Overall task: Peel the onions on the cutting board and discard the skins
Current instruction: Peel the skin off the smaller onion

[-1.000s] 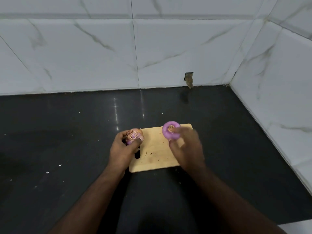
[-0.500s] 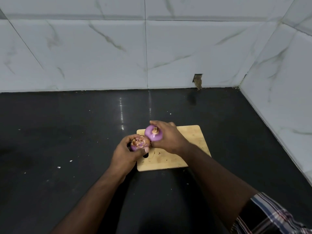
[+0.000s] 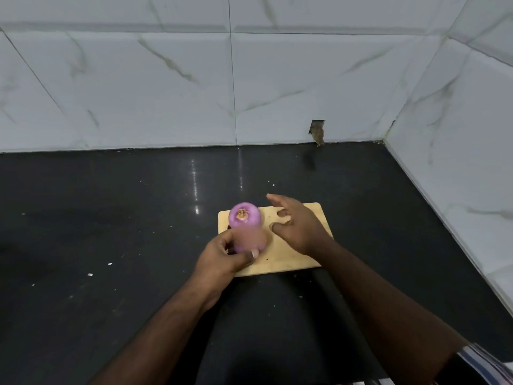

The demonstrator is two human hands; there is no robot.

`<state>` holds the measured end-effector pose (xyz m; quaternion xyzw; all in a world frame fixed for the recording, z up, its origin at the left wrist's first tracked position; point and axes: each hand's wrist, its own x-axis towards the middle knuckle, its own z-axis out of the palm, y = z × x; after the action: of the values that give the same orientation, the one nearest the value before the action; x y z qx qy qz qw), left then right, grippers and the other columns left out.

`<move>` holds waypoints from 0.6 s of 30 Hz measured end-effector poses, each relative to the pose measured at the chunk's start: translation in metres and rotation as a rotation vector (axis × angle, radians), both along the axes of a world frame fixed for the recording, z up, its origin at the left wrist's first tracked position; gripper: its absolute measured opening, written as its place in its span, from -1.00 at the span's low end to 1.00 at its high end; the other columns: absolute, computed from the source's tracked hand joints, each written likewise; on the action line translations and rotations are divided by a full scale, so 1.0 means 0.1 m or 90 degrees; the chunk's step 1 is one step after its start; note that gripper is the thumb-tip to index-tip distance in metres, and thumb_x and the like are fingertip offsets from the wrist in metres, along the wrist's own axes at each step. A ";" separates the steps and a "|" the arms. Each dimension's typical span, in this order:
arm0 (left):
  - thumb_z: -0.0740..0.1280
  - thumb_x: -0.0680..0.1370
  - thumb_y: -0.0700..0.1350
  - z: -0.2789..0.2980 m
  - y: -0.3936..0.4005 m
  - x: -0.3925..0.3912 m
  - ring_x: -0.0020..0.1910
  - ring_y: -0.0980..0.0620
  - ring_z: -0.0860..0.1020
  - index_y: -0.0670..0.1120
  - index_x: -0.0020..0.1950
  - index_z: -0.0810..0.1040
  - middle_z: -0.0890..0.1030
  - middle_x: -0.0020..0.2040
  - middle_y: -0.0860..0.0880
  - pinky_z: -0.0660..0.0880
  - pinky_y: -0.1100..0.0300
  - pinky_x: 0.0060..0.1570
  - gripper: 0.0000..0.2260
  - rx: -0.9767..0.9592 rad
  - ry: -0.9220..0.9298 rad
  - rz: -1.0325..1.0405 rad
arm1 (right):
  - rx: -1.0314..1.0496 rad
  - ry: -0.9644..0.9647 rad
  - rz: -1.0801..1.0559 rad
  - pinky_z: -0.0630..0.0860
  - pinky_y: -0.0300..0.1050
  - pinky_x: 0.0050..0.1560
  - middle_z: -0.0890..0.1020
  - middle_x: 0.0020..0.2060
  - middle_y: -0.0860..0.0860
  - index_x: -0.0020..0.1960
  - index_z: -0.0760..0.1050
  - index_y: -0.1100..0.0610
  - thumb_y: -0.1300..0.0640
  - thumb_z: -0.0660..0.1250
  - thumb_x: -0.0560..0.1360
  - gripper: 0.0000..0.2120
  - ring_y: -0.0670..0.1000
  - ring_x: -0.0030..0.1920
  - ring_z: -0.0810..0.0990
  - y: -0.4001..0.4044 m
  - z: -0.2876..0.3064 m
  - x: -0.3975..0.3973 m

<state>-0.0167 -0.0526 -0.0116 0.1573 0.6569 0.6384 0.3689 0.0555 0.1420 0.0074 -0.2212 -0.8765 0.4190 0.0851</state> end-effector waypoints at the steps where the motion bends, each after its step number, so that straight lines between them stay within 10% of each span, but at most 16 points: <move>1: 0.54 0.45 -0.27 0.00 0.04 0.03 0.22 -0.12 0.64 -0.08 0.31 0.62 0.71 0.17 -0.08 0.58 -0.02 0.25 -0.57 0.011 -0.018 0.004 | -0.050 0.034 -0.029 0.56 -0.15 0.03 0.57 0.26 -0.06 0.40 0.43 -0.10 0.17 0.45 0.48 -0.47 -0.10 0.09 0.59 -0.02 0.05 0.09; 5: 0.47 0.50 -0.34 0.06 0.25 0.17 0.21 -0.09 0.66 -0.12 0.35 0.58 0.66 0.25 -0.13 0.62 0.08 0.10 -0.57 0.058 -0.106 0.018 | -0.257 0.060 0.009 0.63 -0.15 -0.05 0.64 0.09 -0.12 0.28 0.50 -0.06 0.17 0.51 0.46 -0.56 -0.12 -0.02 0.67 -0.22 0.09 0.40; 18: 0.34 0.59 -0.28 0.17 0.48 0.21 -0.05 0.01 0.71 -0.15 0.38 0.53 0.71 0.12 -0.17 0.65 0.06 0.10 -0.65 0.114 -0.258 -0.032 | -0.291 0.124 -0.054 0.58 -0.16 0.16 0.74 -0.05 -0.01 0.18 0.63 0.01 0.27 0.65 0.24 -0.46 -0.04 0.02 0.70 0.04 0.04 0.53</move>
<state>0.0043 -0.0048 0.0052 0.0743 0.5063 0.7034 0.4934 0.1086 0.1458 0.0117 -0.2299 -0.7366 0.6217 0.1345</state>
